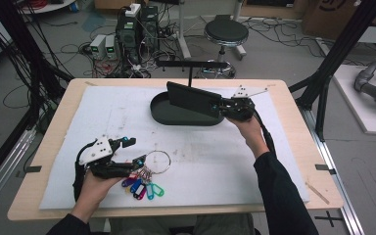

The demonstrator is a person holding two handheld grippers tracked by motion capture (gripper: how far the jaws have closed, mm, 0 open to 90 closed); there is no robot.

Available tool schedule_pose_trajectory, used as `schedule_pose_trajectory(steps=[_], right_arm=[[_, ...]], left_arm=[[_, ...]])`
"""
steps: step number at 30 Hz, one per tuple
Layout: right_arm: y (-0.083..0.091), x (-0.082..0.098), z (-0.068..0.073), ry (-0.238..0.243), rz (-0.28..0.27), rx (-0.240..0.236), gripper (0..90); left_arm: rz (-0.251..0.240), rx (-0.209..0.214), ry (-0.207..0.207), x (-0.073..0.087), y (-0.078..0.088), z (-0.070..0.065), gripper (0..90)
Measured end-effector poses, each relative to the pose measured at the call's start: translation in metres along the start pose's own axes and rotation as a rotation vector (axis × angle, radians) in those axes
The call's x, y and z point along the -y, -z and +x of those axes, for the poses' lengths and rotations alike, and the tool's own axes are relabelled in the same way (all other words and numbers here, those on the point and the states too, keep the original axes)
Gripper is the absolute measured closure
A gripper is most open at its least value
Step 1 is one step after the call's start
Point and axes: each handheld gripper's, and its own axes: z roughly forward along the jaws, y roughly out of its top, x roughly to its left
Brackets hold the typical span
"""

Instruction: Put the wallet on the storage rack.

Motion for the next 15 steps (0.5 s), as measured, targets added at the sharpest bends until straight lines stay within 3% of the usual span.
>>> schedule_pose_trajectory(steps=[15], right_arm=[[-0.018, 0.005, -0.008, -0.026, 0.019, 0.017, 76.4]], left_arm=[[-0.011, -0.004, 0.006, 0.000, 0.001, 0.000, 29.6]])
